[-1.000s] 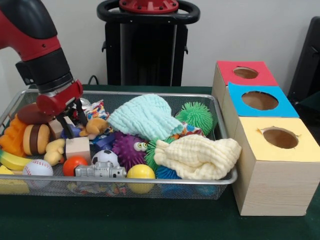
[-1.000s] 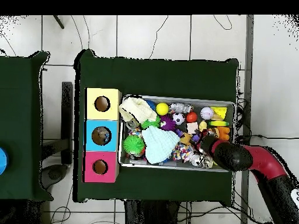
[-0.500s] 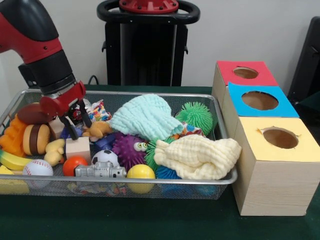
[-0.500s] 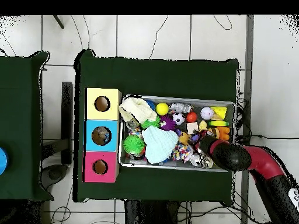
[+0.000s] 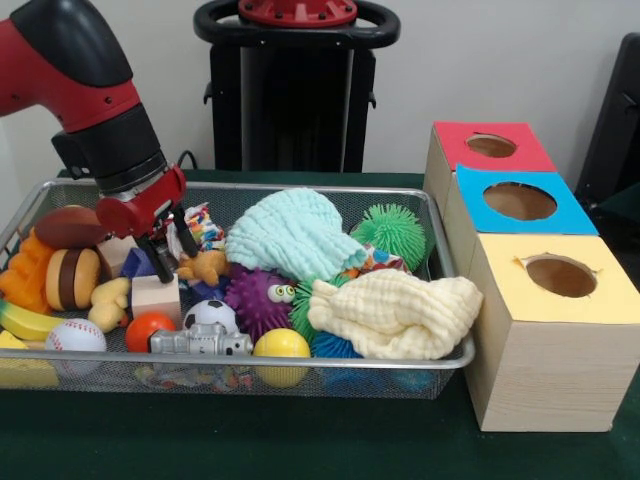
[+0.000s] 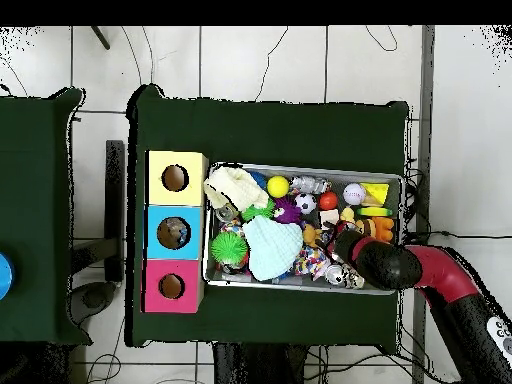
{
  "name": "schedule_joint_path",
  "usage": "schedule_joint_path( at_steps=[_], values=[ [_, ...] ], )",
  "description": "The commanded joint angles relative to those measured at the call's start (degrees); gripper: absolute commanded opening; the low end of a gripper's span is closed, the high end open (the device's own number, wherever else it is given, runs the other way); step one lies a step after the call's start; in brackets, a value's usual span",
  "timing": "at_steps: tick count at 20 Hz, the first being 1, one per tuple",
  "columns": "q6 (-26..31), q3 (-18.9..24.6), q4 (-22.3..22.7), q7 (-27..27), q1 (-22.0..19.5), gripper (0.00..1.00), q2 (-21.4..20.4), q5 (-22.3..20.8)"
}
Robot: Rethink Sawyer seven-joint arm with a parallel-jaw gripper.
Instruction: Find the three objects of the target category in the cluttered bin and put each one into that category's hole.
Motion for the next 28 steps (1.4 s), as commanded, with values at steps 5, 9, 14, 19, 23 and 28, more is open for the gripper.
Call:
schedule_joint_path(
  at_steps=[5, 9, 14, 19, 23, 28],
  values=[
    [3.4, -0.5, -3.4, -11.6, 1.0, 1.00, 2.5, -1.4],
    [3.6, -1.0, -3.3, -10.7, 1.4, 1.00, 2.1, -1.4],
    [6.3, -3.1, -2.6, -9.4, 3.1, 1.00, -0.1, -1.8],
    [6.3, -4.4, 0.2, -7.5, 4.0, 1.00, -1.6, -2.2],
    [7.1, -3.7, 1.8, -7.3, 3.6, 1.00, -1.8, -0.1],
    [8.8, -4.3, 3.6, -5.8, 4.2, 1.00, -4.7, 0.7]
  ],
)
